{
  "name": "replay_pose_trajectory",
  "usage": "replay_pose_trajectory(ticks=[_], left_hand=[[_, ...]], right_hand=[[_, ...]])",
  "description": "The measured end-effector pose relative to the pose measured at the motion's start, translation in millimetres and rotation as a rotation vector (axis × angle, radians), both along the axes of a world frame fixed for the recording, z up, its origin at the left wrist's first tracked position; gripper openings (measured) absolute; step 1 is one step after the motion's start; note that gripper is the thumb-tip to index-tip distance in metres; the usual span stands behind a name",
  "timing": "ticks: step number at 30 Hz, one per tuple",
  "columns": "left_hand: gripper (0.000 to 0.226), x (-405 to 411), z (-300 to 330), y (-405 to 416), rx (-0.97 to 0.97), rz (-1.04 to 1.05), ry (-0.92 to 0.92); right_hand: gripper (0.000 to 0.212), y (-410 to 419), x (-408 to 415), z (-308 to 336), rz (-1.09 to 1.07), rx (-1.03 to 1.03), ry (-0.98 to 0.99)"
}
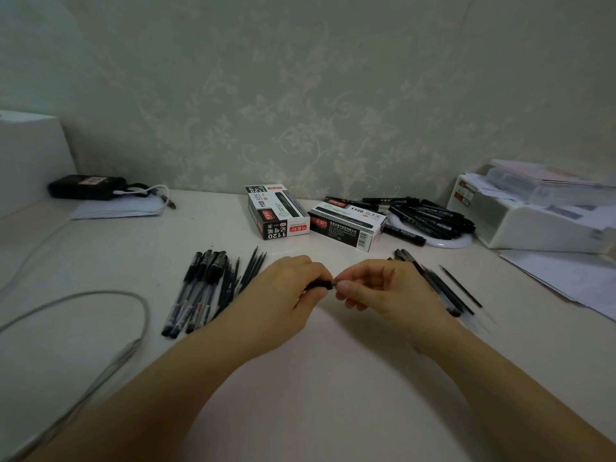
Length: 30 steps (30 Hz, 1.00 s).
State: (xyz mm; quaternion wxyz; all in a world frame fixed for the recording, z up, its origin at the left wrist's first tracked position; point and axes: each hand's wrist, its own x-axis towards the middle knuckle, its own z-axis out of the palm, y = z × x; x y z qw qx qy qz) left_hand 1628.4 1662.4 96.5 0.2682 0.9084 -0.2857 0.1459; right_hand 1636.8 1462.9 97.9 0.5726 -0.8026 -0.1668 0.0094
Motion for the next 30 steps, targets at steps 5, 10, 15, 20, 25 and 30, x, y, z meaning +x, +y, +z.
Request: replay_pose_trajectory(ticks=[5,10,15,20,25,30], left_hand=[[0.012,-1.3,1.6,-1.3,-0.034,-0.032,-0.062],[0.013,-1.2,0.8,-1.6,-0.051,-0.009,-0.054],[0.013,-2.3,0.5,-2.4,-0.041,-0.031,-0.030],[0.013,-2.8,0.6,-3.9,-0.068,-0.025,-0.029],[0.013,-2.1,1.4,-2.2,-0.068,-0.028,-0.027],[0.013,-2.1,-0.1,-2.5,-0.074,-0.018,-0.021]], right_hand=[[0.044,2.3,-2.7,-1.8,-0.042,-0.141,-0.077],[0.025,3.2,-1.6,1.1,-0.053,-0.097,-0.105],[0.015,1.6,1.3,-3.5,-0.019,-0.134,-0.108],[0.031,1.6,-1.1,-1.2,-0.022,-0.156,-0.134],[0.022,-0.3,2.0,-4.3,0.019,-0.197,-0.147],[0.041,0.9,0.7,-2.6,-0.004,-0.167,-0.152]])
